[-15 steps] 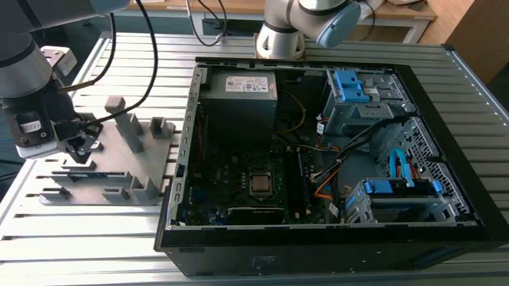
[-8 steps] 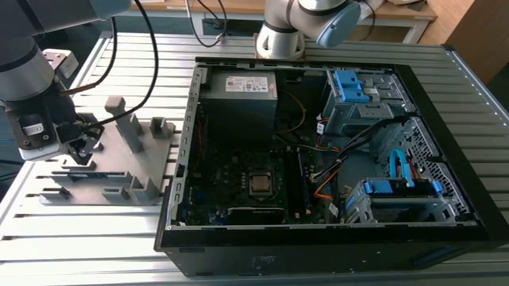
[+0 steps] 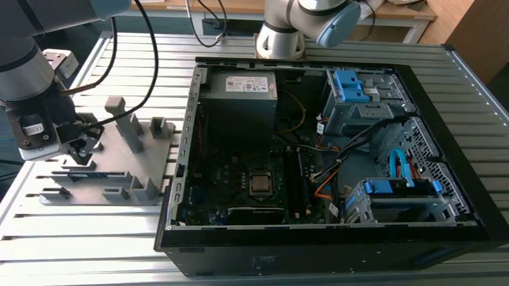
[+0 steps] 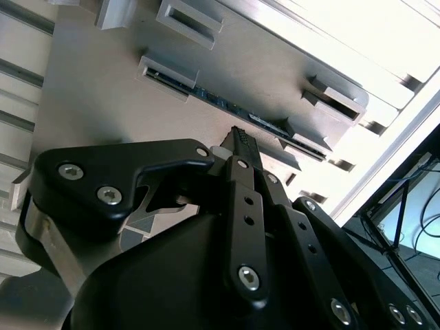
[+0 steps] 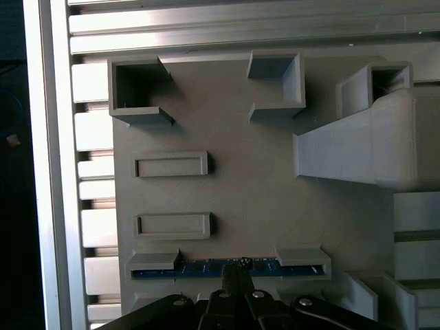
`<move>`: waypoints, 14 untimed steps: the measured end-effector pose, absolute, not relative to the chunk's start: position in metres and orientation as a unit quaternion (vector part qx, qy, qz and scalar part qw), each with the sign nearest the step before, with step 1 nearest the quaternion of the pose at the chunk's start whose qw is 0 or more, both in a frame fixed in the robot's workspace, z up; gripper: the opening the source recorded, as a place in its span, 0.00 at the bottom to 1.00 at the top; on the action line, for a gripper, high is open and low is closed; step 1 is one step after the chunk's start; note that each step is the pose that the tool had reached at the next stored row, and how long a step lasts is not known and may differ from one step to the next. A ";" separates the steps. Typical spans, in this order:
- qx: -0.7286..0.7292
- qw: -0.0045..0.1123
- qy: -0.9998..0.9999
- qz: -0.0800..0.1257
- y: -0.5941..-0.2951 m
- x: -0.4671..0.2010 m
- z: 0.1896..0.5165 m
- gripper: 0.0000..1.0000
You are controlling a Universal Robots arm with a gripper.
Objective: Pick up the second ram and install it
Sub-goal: 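Pick up the second ram and move it above second insertion slot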
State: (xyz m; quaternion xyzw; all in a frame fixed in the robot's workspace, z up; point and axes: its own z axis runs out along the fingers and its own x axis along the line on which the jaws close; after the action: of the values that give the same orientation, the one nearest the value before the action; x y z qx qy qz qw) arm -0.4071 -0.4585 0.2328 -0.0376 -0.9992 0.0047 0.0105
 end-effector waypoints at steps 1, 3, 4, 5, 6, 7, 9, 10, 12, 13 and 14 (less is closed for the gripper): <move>-0.038 0.010 -0.999 0.005 -0.459 -0.407 0.233 0.10; -0.037 0.010 -0.999 0.005 -0.459 -0.407 0.233 0.10; -0.036 0.010 -0.999 0.005 -0.459 -0.407 0.233 0.10; -0.034 0.010 -0.999 0.005 -0.459 -0.407 0.233 0.10; -0.031 0.010 -0.999 0.004 -0.459 -0.407 0.233 0.10; -0.027 0.010 -1.000 0.004 -0.459 -0.407 0.233 0.10; -0.017 0.010 -1.000 0.004 -0.459 -0.407 0.233 0.10; -0.010 0.010 -1.000 0.004 -0.459 -0.407 0.233 0.10; 0.003 0.010 -1.000 0.005 -0.459 -0.407 0.233 0.10; 0.010 0.010 -1.000 0.005 -0.459 -0.407 0.233 0.10; 0.015 0.010 -1.000 0.005 -0.459 -0.407 0.233 0.10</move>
State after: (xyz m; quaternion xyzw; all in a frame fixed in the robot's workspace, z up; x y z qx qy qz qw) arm -0.4071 -0.4586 0.2328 0.0149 -0.9998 0.0047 0.0102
